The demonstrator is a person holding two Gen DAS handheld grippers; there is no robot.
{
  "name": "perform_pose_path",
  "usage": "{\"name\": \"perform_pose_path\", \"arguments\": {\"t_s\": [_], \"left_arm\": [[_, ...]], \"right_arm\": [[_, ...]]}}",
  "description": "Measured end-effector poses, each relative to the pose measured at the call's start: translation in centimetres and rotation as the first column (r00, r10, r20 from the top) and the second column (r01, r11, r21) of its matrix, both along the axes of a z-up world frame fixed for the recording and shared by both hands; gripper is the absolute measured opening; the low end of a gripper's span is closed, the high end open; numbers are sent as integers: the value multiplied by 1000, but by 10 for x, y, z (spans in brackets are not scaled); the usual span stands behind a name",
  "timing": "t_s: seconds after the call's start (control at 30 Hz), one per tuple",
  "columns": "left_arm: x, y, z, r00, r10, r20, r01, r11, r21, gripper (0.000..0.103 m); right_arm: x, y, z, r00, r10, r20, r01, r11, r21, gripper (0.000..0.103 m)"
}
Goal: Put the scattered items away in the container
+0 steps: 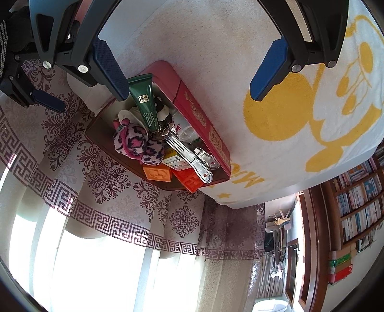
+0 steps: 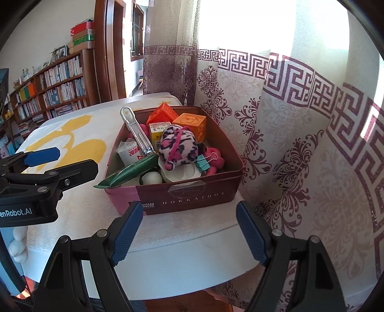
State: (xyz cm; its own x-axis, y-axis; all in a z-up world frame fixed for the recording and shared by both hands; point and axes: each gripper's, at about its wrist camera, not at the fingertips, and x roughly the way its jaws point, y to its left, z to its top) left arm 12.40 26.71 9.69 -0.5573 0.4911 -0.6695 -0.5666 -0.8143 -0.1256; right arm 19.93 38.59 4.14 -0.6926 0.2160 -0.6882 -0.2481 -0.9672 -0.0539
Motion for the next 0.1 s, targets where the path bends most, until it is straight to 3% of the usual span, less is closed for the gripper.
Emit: {"name": "perform_pose_path", "arguments": {"t_s": [0.1], "left_arm": [[0, 1, 2, 1000, 1, -28, -2, 1000, -25, 102]], "right_arm": [[1, 0, -1, 1000, 5, 0, -5, 1000, -10, 83]]}}
